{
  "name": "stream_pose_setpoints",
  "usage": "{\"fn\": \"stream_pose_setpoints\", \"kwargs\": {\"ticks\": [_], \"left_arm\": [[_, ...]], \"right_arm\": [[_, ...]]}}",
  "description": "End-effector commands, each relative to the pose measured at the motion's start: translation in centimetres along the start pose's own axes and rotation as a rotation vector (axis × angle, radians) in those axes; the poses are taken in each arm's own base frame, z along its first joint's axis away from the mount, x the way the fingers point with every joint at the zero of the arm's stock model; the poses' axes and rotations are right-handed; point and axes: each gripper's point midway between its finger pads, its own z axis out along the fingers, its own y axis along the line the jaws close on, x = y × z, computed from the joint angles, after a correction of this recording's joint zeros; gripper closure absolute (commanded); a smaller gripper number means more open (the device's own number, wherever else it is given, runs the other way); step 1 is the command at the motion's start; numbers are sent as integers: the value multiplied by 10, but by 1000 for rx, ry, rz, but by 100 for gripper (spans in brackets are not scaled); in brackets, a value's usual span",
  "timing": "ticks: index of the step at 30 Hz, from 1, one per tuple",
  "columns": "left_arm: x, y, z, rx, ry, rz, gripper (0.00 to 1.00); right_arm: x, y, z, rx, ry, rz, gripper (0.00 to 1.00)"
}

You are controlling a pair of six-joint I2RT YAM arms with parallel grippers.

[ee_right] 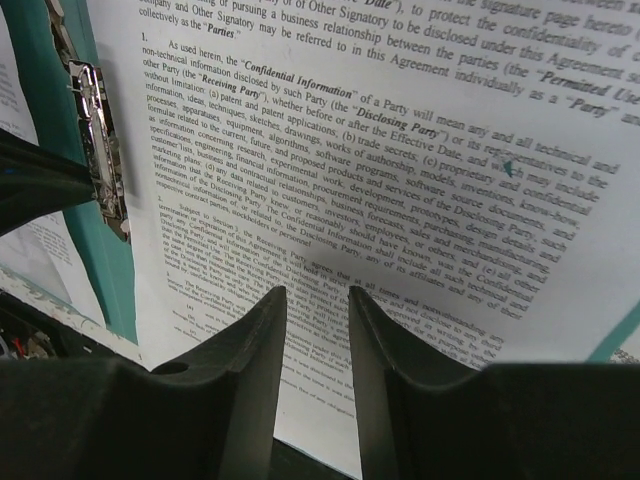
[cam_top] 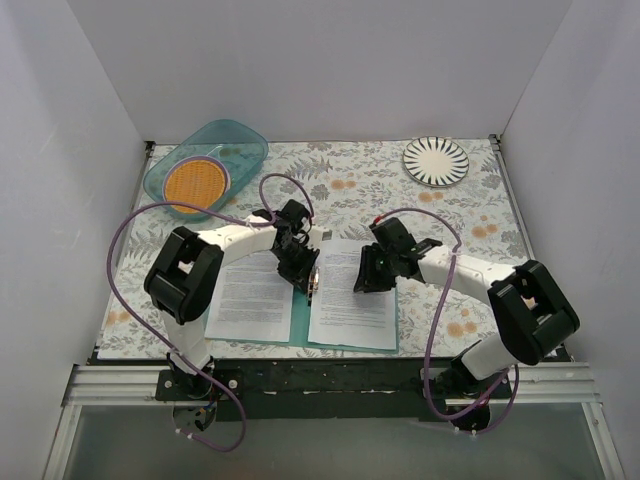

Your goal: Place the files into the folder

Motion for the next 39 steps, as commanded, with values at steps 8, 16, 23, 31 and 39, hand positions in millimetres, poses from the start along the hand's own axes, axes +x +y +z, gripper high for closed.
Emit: {"fn": "stream_pose_setpoints", "kwargs": {"ticks": [8, 16, 23, 31, 39], "left_arm": [[-33, -41, -5, 141, -24, -22, 100], [-36, -40, -23, 93, -68, 6, 100], [-67, -30, -72, -67, -209, 47, 100], [-87, -19, -68, -119, -273, 5, 87], [-102, -10, -47, -128, -266, -38, 66]], "right_arm": [[-31, 31, 11, -88, -19, -25, 61], [-40, 44, 17, -137, -21, -25, 64], [-30, 37, 31, -137, 3, 10, 76], [-6, 13, 44, -94, 36, 40, 85], [11, -3, 50, -71, 57, 50, 89]]}}
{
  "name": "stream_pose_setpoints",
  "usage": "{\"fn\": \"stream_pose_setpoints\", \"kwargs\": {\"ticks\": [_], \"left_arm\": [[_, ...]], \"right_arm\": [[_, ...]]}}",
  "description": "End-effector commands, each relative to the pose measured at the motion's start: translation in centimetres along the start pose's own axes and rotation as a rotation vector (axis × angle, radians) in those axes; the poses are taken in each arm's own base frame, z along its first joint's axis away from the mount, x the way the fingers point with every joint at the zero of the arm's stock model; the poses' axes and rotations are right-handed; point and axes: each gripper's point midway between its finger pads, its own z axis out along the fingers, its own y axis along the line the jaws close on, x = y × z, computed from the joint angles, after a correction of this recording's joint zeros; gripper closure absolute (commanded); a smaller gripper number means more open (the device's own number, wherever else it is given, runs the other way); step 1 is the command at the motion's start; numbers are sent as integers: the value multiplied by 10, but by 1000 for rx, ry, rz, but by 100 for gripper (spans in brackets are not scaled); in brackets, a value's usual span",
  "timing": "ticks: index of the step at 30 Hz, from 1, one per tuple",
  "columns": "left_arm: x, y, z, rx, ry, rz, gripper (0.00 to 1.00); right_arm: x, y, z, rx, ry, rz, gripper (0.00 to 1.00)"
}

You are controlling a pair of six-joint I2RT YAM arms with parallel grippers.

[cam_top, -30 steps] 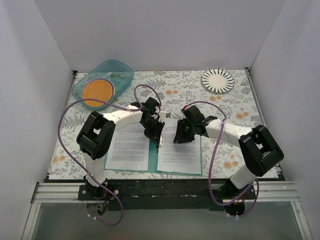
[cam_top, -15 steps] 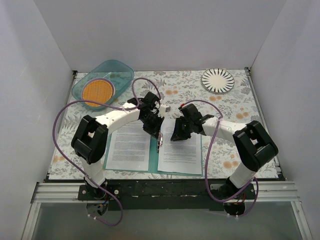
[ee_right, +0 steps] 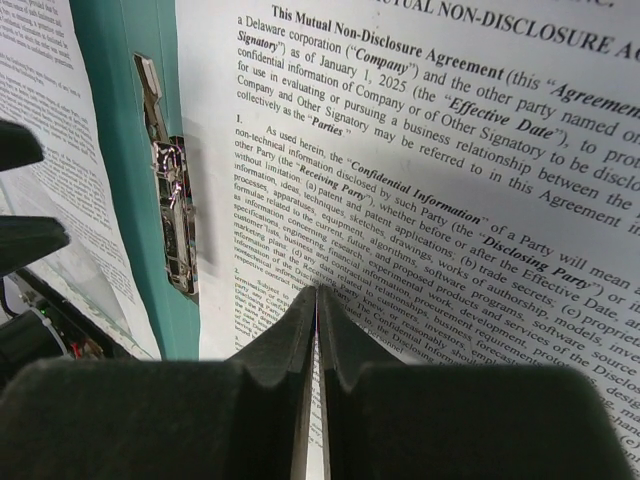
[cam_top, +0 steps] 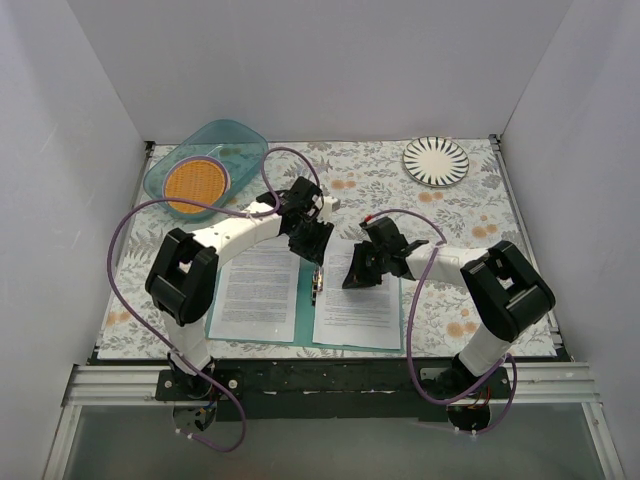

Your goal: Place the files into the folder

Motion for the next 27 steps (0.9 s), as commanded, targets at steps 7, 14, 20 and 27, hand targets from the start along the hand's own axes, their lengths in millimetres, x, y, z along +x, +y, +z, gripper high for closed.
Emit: {"fn": "stream_pose_setpoints", "kwargs": {"ticks": [7, 14, 20, 27], "left_arm": [[-30, 13, 8, -67, -75, -12, 64], [-30, 26, 22, -130, -61, -28, 61], [-19, 31, 35, -132, -16, -34, 51], [-16, 29, 41, -112, 2, -40, 54]], "right_arm": [[28, -33, 7, 69, 46, 24, 91], [31, -34, 6, 69, 51, 22, 91], [34, -37, 5, 74, 51, 27, 94], [31, -34, 5, 56, 36, 26, 95]]}}
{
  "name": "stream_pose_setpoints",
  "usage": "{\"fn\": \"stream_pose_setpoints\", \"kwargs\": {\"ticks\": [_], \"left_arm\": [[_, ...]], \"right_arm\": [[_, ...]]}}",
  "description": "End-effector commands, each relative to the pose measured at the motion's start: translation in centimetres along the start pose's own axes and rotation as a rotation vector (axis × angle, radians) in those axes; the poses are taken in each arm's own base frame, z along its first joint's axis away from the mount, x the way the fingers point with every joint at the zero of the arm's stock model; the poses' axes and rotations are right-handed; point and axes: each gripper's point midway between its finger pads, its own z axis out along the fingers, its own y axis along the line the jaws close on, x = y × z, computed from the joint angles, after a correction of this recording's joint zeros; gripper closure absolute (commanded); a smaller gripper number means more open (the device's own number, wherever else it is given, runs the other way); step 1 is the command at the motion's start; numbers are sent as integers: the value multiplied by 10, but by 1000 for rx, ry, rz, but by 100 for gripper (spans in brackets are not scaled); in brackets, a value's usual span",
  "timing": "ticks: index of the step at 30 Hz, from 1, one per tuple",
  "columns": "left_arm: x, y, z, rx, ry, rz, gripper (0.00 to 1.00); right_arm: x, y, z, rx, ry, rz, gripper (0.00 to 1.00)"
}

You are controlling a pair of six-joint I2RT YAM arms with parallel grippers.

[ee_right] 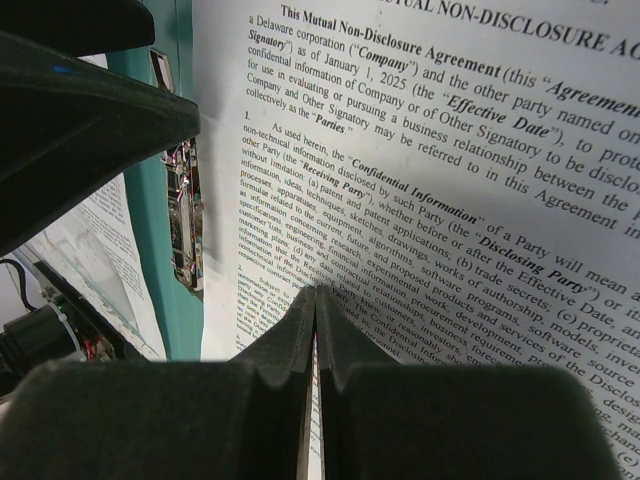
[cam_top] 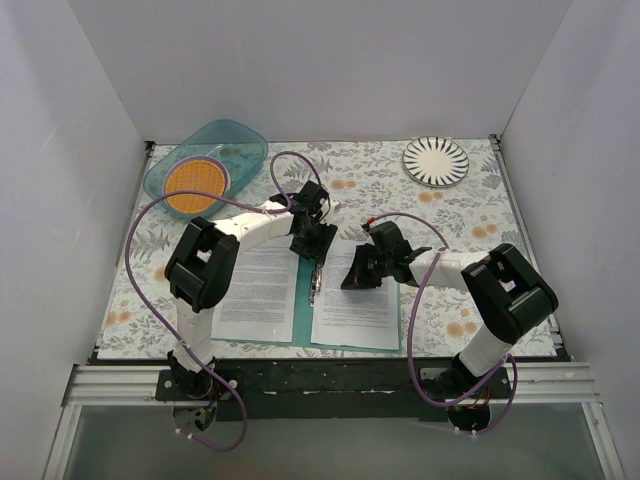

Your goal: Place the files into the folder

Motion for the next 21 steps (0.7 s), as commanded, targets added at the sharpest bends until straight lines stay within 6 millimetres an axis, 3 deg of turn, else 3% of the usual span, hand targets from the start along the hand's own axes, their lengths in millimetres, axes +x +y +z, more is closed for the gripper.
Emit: {"fn": "stream_pose_setpoints", "kwargs": {"ticks": [1, 9, 14, 21], "left_arm": [[-15, -3, -5, 15, -43, 1, 55], [-15, -8, -3, 40, -38, -5, 64], [-16, -10, -4, 51, -32, -1, 74], [-23, -14, -20, 59, -62, 11, 81]], "right_arm": [[30, -37, 0, 126, 75, 24, 95], [35, -40, -1, 129, 82, 31, 96], [35, -41, -1, 129, 80, 35, 97], [38, -42, 0, 129, 88, 42, 99]]}}
